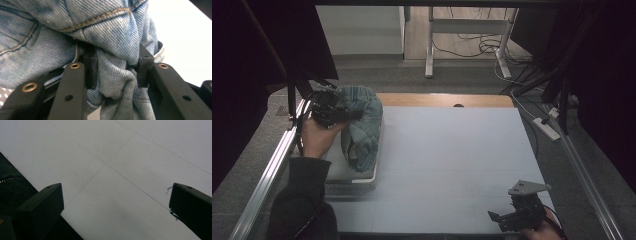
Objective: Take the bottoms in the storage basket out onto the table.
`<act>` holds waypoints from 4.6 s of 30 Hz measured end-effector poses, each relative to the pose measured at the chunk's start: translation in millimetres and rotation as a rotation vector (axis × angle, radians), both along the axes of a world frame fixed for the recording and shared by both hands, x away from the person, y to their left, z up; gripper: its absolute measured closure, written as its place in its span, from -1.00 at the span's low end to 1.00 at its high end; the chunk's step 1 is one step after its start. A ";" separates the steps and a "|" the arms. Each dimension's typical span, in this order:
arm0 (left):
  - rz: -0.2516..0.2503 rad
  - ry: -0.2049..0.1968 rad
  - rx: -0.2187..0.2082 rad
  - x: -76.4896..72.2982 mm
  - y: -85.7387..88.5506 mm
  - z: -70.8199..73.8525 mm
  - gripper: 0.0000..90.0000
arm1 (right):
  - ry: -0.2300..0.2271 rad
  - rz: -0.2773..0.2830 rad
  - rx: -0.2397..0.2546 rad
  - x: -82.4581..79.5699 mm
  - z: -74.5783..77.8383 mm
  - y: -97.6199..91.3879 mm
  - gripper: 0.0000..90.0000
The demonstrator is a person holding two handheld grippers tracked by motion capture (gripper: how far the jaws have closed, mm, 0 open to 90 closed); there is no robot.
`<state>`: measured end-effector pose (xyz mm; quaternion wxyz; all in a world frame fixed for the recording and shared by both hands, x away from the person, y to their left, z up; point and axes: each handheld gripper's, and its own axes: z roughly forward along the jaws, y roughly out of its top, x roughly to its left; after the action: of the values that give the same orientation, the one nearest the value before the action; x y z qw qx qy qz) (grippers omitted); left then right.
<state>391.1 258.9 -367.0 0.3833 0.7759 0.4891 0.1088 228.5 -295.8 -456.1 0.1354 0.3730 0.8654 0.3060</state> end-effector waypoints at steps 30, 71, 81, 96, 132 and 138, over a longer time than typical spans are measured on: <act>-0.118 -0.131 -0.007 -26.0 -40.7 39.3 0.38 | 0.001 -0.003 0.013 0.0 0.7 -1.5 -1.00; -0.350 -0.135 0.011 -18.5 -155.5 7.4 0.37 | 0.004 -0.002 0.014 0.4 0.1 -1.5 -1.00; -0.373 -0.129 0.049 -10.5 -177.8 -15.0 0.37 | 0.004 -0.002 0.013 0.2 0.2 -1.2 -1.00; -0.380 -0.081 0.091 0.1 -193.9 -46.4 0.36 | 0.001 0.010 0.012 -0.6 1.0 -1.9 -1.00; -0.441 0.035 0.166 14.7 -214.6 -108.5 0.24 | -0.006 0.020 0.010 -1.6 0.8 -1.0 -1.00; -0.470 0.012 0.184 15.0 -216.3 -122.0 0.19 | -0.007 0.021 0.008 -1.9 0.5 -0.4 -1.00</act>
<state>406.1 42.5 -489.1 0.3230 0.9006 0.2855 0.0562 226.6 -296.2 -455.6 0.1338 0.3634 0.8675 0.3123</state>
